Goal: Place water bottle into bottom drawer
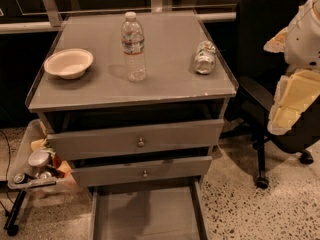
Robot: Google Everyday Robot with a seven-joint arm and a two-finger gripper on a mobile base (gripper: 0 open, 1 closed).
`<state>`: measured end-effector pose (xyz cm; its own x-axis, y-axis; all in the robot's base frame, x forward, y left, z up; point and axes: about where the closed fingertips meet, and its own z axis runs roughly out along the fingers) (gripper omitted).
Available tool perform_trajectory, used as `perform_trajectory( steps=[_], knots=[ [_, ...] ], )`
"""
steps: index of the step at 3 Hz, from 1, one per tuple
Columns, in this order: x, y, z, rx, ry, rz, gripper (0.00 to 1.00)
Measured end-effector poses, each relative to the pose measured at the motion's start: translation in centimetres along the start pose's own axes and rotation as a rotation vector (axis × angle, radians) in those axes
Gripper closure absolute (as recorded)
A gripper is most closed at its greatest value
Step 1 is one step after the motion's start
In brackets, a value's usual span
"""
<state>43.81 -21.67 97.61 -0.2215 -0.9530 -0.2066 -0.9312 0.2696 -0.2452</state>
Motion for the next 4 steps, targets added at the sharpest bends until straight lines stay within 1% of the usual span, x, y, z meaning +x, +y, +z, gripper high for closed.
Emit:
perform_trajectory(
  steps=[1,2,3,4],
  knots=[
    [0.0,0.0,0.0,0.0,0.0,0.0,0.0],
    [-0.4,-0.7,-0.1,0.03,-0.01,0.017,0.0],
    [-1.8,-3.6,0.0,0.093,-0.081,0.1,0.0],
    [-2.3,-6.9,0.0,0.141,-0.193,0.198,0.0]
  ],
)
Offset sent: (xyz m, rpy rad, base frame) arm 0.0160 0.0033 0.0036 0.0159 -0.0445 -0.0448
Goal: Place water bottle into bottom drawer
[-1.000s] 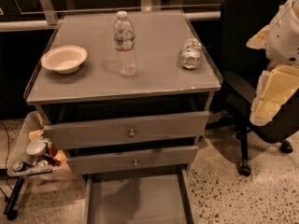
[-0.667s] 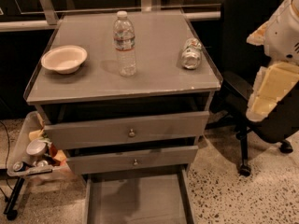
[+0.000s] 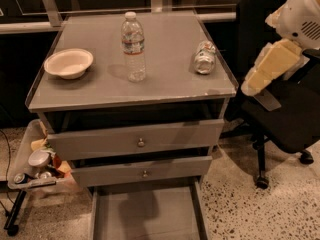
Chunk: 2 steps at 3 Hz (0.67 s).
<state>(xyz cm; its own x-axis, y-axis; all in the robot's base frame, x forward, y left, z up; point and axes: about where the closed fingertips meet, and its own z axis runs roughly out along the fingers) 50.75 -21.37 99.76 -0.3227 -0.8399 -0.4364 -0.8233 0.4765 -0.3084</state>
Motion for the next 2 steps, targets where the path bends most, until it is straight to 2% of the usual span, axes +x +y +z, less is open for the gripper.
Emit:
perform_trajectory(
  steps=[1,2],
  knots=[
    [-1.25,-2.26,0.98,0.015,-0.044,0.037,0.0],
    [-1.31,-2.36,1.01,0.016,-0.046,0.037,0.0]
  ],
)
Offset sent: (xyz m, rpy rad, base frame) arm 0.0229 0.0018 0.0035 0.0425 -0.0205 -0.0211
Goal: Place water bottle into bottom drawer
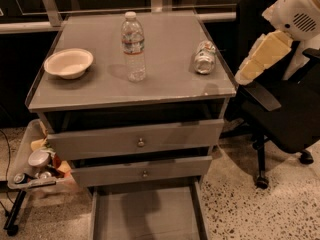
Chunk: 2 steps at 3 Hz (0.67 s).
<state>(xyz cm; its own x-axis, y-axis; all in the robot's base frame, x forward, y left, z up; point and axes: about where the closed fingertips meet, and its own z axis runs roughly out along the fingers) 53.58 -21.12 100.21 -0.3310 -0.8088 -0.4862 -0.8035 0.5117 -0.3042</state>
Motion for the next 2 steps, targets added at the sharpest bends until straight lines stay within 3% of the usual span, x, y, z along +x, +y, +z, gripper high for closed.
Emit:
perform_trajectory(
  steps=[1,2],
  knots=[
    [-0.2,-0.2,0.7,-0.017,-0.039,-0.005,0.0],
    [-2.3,-1.1,3.1,-0.062,-0.151,0.043,0.0]
  ],
)
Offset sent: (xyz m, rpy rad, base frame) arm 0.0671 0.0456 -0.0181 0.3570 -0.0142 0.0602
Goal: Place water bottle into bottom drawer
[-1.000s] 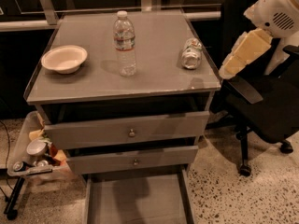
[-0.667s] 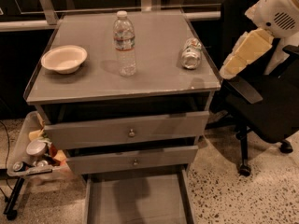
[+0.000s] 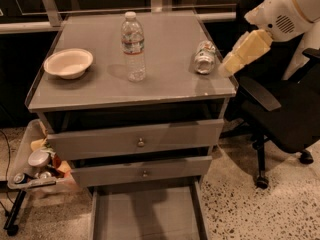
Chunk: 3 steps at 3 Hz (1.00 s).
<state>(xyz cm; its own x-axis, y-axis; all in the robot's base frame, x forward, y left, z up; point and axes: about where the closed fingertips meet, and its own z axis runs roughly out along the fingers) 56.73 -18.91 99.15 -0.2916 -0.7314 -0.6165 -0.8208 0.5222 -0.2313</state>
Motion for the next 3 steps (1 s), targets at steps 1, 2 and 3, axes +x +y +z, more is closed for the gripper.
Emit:
perform_trajectory(
  steps=[1,2,3],
  knots=[
    [-2.7,0.0,3.3,-0.105,-0.1,0.027,0.0],
    [-4.9,0.9,6.9,-0.213,-0.157,0.046,0.0],
    [-4.9,0.9,7.0,-0.214,-0.157,0.045,0.0]
  ],
)
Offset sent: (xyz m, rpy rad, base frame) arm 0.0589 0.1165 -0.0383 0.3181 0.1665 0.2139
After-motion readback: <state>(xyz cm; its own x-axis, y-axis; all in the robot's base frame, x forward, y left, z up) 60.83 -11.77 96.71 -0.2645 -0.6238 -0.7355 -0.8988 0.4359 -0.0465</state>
